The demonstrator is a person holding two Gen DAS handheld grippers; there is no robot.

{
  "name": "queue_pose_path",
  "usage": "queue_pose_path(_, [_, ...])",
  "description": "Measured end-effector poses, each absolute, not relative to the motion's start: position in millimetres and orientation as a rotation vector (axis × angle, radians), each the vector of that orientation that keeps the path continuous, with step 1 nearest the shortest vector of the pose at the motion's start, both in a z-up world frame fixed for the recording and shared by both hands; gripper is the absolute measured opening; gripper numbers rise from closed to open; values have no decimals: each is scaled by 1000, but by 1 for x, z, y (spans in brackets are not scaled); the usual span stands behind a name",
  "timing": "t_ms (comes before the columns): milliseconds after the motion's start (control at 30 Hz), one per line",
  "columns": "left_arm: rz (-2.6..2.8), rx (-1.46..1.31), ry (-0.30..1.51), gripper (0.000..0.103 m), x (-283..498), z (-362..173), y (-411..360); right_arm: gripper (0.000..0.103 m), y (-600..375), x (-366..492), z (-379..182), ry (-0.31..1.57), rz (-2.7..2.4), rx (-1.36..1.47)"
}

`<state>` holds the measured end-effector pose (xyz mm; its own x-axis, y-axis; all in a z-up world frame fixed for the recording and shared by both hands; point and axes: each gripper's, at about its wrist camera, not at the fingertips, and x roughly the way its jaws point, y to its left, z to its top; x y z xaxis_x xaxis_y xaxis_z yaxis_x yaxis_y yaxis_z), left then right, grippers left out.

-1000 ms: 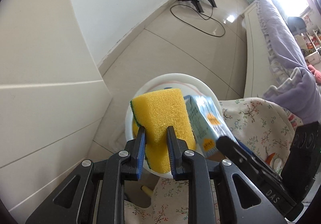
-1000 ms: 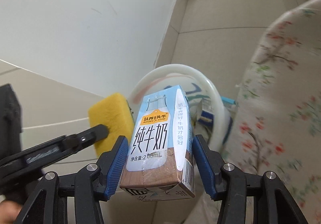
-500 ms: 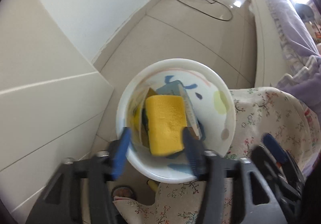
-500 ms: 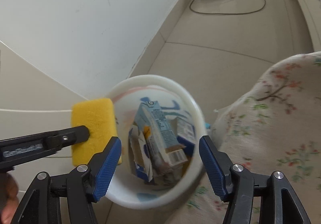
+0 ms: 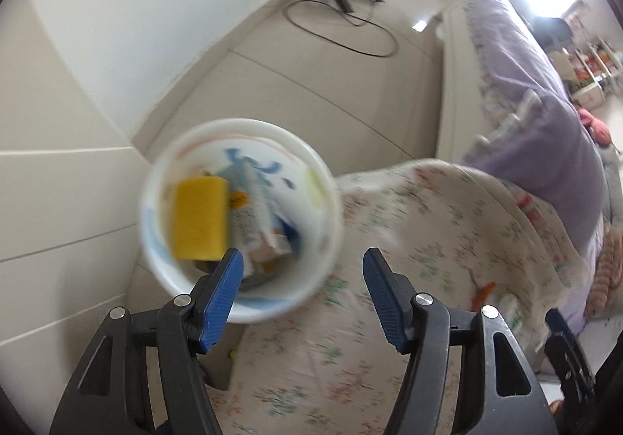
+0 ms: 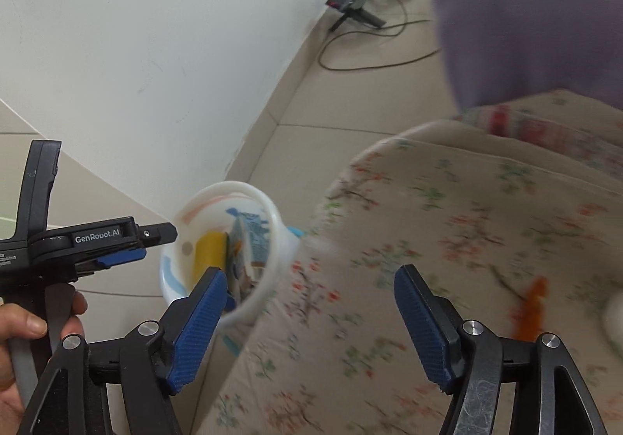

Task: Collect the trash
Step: 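Return to the bed and grasp the orange peel with the left gripper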

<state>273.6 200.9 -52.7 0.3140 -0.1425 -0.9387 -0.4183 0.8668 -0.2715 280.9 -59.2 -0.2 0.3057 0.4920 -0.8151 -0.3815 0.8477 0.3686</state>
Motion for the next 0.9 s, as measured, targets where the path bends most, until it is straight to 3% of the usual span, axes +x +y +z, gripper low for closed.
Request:
queue_pose_path(167, [36,-407,1279,67,279,-46,119,86,-125,275,19,1024,433,40])
queue_pose_path(467, [-148,-226,1312,67,288,-63,-16,87,-248,285,0,1063,193,66])
queue_pose_path(600, [-180,-247,1363,67,293,-83,-49,87,-271,287,-12,1072,117,-28])
queue_pose_path(800, [-146,-273,1337,66,308,-101,-67,86,-302,302,-47,1187,120,92])
queue_pose_path(900, [-146,-276,1321,59,316,-109,-75,83,-311,311,-63,1236,135,159])
